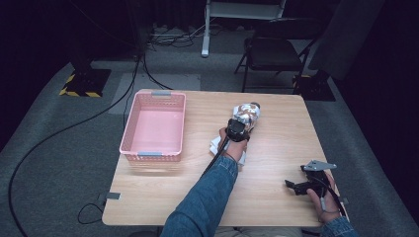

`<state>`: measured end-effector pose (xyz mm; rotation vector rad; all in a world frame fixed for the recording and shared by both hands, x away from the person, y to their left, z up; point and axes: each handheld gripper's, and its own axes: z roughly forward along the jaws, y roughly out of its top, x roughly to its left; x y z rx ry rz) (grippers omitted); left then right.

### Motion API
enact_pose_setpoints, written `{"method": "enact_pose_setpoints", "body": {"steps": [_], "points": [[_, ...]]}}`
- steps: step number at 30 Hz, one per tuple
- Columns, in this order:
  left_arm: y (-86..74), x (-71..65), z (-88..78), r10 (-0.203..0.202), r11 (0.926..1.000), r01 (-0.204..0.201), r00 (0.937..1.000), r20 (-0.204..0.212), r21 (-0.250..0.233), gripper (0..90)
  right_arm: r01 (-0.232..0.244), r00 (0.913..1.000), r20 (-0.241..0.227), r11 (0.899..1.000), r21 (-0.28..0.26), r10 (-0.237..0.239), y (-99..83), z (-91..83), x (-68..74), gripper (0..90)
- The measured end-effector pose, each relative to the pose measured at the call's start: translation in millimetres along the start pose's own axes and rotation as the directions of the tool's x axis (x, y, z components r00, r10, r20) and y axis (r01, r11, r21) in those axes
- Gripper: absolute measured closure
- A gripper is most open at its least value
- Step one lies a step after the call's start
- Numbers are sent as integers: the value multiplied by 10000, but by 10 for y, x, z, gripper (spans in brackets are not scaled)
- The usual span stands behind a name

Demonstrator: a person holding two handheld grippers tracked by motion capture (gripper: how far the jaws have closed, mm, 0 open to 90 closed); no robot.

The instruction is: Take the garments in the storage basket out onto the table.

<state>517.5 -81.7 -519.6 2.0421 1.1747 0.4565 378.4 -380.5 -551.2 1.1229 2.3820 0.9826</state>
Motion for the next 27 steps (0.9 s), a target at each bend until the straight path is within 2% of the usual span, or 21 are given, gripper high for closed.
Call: {"method": "enact_pose_setpoints", "body": {"steps": [5, 8, 12, 13, 15, 16, 17, 18, 21, 27], "points": [[-3, -22, 14, 84, 9999, -83, 9999, -77, 79, 526, 0, 10000, 0, 10000, -2, 0, 0, 0, 0, 0], [-1, -22, 21, 126, 9997, -125, 9999, -62, 228, 486, -2, 10000, 0, 10000, 0, 2, 0, 0, 0, 0], [3, -39, 37, 112, 9998, -108, 9996, -246, 193, 344, -2, 10000, -1, 10000, 0, 2, 0, 0, 0, 0], [3, -39, 37, 112, 9998, -108, 9996, -246, 193, 293, -2, 10000, -1, 10000, 0, 2, 0, 0, 0, 0], [7, -33, 34, -8, 9998, 13, 9997, -238, 207, 259, 0, 10000, -2, 10000, -1, 0, 0, 0, 0, 0], [14, -20, 24, -140, 9998, 142, 9998, -136, 129, 189, -8, 10000, 0, 10000, 3, 8, 0, 0, 1, 0], [14, -20, 24, -140, 9998, 142, 9998, -136, 129, 156, -8, 10000, 0, 10000, 3, 8, 0, 0, 1, 0], [25, -5, -2, -261, 9997, 261, 9997, 2, 8, 150, 0, 10000, -1, 10000, -2, 0, 0, 0, 0, 0], [42, 4, -40, -271, 9996, 271, 9996, 23, -112, 126, -1, 10000, -2, 10000, 0, 1, 0, 0, 0, 0], [75, -26, -167, -112, 9990, 122, 9997, 229, -436, 121, -1, 10000, -6, 10000, -4, 1, 0, 0, 0, 0]]}}
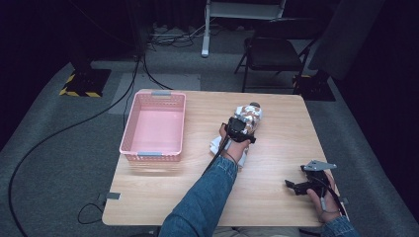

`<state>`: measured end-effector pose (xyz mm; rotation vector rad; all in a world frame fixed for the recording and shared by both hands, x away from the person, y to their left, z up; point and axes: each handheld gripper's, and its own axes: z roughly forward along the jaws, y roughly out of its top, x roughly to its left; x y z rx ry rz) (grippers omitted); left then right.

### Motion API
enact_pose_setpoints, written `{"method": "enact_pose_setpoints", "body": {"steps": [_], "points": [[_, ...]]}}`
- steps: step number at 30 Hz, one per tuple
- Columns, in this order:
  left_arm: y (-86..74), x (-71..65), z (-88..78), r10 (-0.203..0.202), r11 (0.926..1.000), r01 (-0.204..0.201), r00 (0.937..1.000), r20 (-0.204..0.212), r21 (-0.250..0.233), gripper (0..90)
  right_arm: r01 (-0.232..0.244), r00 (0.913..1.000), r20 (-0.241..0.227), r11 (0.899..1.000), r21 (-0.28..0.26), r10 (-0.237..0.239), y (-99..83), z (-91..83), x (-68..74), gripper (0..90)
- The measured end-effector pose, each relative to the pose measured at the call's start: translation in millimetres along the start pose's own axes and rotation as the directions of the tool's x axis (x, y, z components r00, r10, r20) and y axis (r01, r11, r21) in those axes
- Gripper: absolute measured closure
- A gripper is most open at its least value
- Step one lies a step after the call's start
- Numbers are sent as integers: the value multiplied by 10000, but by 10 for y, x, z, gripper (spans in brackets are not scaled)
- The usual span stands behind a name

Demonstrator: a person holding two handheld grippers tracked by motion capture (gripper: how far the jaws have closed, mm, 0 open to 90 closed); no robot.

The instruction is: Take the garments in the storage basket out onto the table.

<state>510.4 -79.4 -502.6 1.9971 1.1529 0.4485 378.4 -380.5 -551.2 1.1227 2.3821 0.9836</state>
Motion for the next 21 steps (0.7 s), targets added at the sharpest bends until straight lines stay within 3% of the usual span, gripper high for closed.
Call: {"method": "enact_pose_setpoints", "body": {"steps": [13, 21], "points": [[37, -53, -356, 181, 9989, -169, 9995, 267, -445, 122, -20, 10000, 24, 10000, 8, 20, -1, -1, 1, 1], [23, -79, -470, 276, 9985, -253, 9985, 482, -485, 118, -25, 10000, 26, 10000, 8, 25, 0, -1, 2, 0]]}}
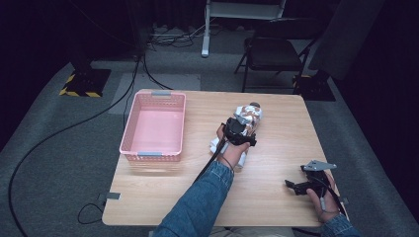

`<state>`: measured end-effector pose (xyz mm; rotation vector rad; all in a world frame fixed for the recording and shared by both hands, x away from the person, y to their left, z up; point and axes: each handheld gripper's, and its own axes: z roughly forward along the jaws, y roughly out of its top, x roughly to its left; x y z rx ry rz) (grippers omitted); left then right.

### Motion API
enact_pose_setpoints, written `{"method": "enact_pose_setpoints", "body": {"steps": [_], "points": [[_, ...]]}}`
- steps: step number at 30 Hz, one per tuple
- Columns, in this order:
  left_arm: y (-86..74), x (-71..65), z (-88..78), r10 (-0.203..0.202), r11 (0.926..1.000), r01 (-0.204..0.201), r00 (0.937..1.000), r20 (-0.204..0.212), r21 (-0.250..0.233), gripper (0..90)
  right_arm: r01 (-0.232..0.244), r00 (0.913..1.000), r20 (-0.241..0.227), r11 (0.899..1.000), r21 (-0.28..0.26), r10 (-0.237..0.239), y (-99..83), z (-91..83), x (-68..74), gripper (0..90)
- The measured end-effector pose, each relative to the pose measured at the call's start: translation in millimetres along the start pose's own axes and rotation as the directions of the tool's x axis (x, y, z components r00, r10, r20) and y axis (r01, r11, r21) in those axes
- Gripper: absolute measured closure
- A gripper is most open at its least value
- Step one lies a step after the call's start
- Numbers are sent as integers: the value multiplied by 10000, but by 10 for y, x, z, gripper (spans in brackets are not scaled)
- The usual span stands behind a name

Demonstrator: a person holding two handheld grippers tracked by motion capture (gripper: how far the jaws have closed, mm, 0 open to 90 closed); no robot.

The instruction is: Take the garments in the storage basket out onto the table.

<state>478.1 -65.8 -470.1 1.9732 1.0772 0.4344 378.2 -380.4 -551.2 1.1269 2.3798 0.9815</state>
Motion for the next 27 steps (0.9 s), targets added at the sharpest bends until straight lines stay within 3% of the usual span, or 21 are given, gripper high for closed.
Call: {"method": "enact_pose_setpoints", "body": {"steps": [27], "points": [[-133, -62, -476, 635, 9969, -609, 9965, 534, -495, 118, -1, 10000, -2, 10000, 1, 1, 0, 0, 0, 1]]}}
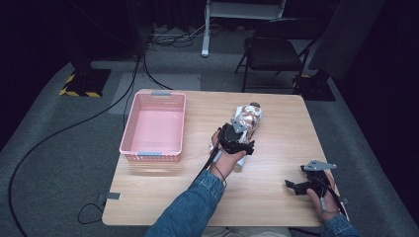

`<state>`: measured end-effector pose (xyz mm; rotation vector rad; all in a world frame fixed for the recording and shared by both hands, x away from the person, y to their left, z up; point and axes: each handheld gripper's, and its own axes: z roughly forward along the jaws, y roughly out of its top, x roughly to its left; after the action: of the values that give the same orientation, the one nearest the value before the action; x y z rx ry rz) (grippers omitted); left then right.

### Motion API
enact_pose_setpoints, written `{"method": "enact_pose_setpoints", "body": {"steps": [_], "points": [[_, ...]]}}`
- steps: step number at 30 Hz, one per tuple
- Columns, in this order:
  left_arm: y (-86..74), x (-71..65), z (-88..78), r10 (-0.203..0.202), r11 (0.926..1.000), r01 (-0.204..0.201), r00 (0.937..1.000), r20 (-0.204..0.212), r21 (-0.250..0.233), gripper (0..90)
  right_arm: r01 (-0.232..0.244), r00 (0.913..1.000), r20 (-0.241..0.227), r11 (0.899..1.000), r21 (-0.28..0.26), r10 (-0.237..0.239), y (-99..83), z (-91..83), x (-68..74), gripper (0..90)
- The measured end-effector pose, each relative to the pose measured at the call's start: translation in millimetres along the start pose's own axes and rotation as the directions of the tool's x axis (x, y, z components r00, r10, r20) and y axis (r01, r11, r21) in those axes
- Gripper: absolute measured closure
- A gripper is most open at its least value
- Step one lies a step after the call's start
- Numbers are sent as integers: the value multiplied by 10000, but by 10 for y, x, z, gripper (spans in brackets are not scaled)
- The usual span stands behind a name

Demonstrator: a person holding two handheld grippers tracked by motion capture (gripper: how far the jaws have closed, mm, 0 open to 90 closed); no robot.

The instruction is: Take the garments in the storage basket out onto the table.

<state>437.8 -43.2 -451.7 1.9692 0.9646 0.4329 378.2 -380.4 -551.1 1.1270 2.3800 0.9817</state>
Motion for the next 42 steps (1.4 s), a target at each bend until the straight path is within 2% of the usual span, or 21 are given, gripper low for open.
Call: {"method": "enact_pose_setpoints", "body": {"steps": [12, 14, 23, 29, 35, 42], "points": [[-50, -45, -229, 311, 9991, -305, 9993, 212, -295, 118, 3, 10000, -1, 10000, -2, -3, 0, 0, 0, 0], [-61, -53, -255, 422, 9989, -415, 9987, 273, -240, 118, 4, 10000, 0, 10000, -1, -4, 0, 0, 0, 0], [-170, -11, -325, 377, 9992, -371, 9986, 359, -178, 118, 1, 10000, -3, 10000, -3, -1, 0, 0, 0, 0], [-219, -12, -386, 545, 9984, -539, 9975, 444, -139, 118, 4, 10000, -2, 10000, -3, -4, 0, 0, 0, 1], [-276, 16, -460, 504, 9987, -498, 9974, 513, -142, 118, 5, 10000, -2, 10000, -3, -5, 0, 0, 0, 0], [-349, 44, -539, 646, 9979, -644, 9965, 540, -49, 118, 4, 10000, 0, 10000, -3, -4, 0, 0, 0, 0]]}}
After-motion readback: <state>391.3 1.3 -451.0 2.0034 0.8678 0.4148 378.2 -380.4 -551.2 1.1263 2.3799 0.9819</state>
